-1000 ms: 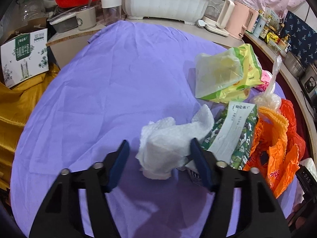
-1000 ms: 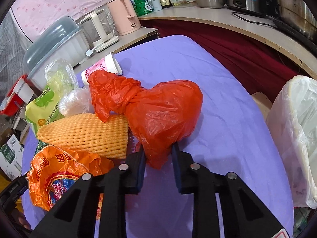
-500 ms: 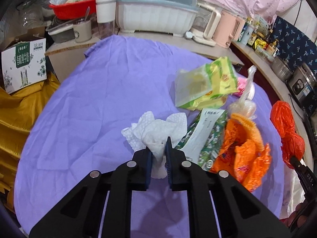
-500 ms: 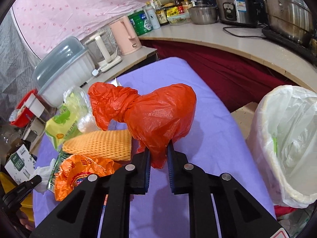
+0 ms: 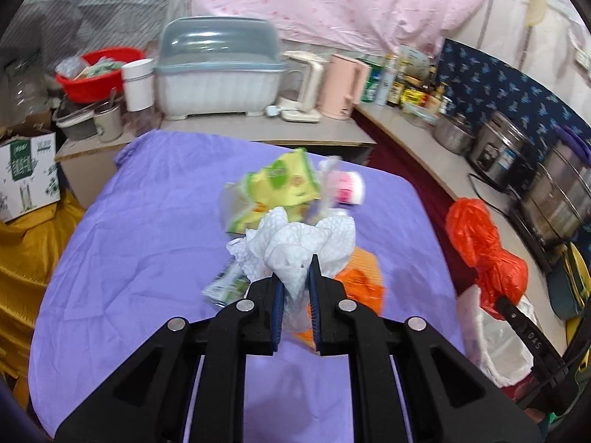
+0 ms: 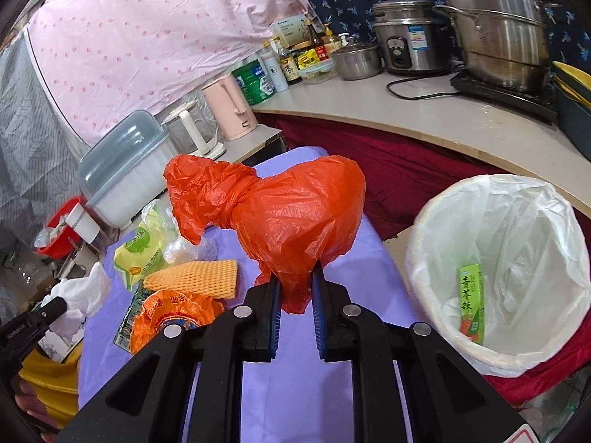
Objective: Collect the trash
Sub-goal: 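Carry the red bag and tissue over the bin with both grippers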
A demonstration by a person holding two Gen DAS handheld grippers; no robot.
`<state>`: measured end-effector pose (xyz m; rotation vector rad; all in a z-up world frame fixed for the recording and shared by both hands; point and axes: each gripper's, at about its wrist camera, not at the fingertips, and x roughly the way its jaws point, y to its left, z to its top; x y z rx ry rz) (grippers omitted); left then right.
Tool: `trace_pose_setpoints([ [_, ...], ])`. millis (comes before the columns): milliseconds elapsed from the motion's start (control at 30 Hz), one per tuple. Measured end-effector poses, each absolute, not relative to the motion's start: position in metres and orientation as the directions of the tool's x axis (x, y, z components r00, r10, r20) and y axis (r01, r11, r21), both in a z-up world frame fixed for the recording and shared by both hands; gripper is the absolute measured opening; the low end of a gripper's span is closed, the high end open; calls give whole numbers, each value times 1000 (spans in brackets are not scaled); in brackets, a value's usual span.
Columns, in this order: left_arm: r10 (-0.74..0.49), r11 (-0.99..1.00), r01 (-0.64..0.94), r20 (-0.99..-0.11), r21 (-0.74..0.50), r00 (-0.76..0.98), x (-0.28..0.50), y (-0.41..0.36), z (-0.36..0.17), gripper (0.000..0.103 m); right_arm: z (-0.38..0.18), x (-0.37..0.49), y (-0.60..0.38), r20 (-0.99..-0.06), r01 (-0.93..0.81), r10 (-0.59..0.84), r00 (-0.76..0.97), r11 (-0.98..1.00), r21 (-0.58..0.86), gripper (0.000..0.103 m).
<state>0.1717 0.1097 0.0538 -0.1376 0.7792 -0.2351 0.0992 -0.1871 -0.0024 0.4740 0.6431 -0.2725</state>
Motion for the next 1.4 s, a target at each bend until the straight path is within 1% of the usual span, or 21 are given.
trace_pose_setpoints([
  [367, -402, 905, 381, -675, -190, 619, 123, -11, 58, 12, -8, 27, -250, -634, 492, -190, 749, 800, 342, 14],
  [700, -479, 826, 541, -705, -159, 524, 97, -120, 42, 12, -27, -21, -311, -660, 598, -267, 702, 724, 344, 14],
  [1033, -508, 748, 650, -747, -136, 428, 81, -209, 13, 12, -45, -44, -348, -691, 667, -319, 649, 675, 314, 14],
  [1233, -505, 733, 665, -771, -145, 388, 87, -234, -3, 12, -52, -51, -362, -702, 694, -334, 629, 649, 313, 14],
  [1400, -487, 738, 661, -785, -135, 384, 93, -238, -13, 15, -54, -52, -367, -705, 706, -344, 620, 636, 311, 14],
])
